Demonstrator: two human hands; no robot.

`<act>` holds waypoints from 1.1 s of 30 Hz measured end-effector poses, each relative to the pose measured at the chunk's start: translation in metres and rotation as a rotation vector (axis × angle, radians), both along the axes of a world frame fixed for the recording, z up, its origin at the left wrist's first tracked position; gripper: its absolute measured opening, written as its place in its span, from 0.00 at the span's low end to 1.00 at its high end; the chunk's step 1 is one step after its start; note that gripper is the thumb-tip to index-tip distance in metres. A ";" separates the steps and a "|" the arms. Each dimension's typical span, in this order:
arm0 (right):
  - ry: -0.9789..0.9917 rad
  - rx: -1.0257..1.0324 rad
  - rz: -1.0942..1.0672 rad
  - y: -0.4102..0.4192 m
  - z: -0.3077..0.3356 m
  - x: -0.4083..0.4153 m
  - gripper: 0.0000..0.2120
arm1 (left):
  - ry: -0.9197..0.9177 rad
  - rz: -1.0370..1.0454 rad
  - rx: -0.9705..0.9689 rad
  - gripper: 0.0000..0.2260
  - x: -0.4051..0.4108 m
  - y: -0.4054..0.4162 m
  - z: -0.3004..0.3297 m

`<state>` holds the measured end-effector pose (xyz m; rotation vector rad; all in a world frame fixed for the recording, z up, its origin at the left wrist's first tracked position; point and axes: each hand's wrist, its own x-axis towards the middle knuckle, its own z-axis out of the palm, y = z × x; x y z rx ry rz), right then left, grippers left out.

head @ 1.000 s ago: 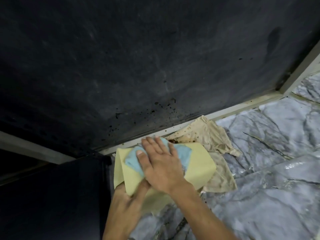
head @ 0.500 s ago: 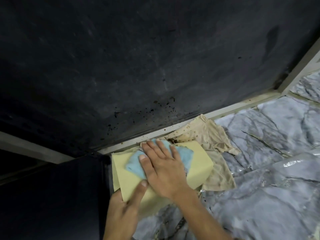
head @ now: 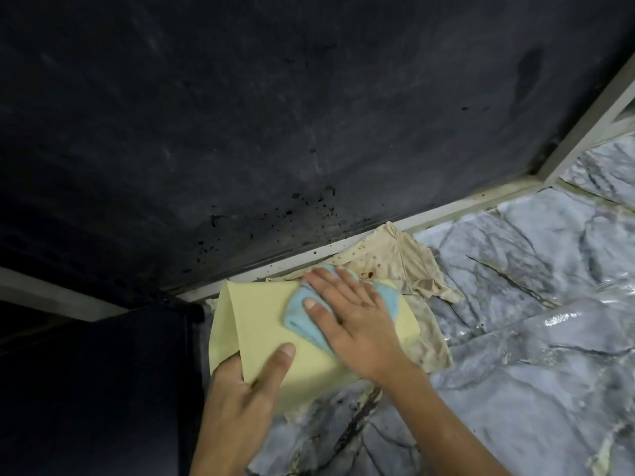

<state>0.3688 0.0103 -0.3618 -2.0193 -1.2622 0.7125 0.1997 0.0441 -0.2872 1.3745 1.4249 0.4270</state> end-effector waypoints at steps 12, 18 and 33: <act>-0.054 0.051 -0.053 -0.006 0.004 -0.020 0.26 | -0.017 0.052 -0.011 0.03 -0.009 -0.002 -0.008; 0.048 -0.048 -0.533 -0.026 -0.036 0.013 0.28 | -0.019 0.076 -0.044 0.07 -0.002 0.000 -0.006; -0.157 0.025 -0.149 0.003 0.008 -0.033 0.30 | 0.017 0.068 -0.099 0.04 0.000 -0.002 0.006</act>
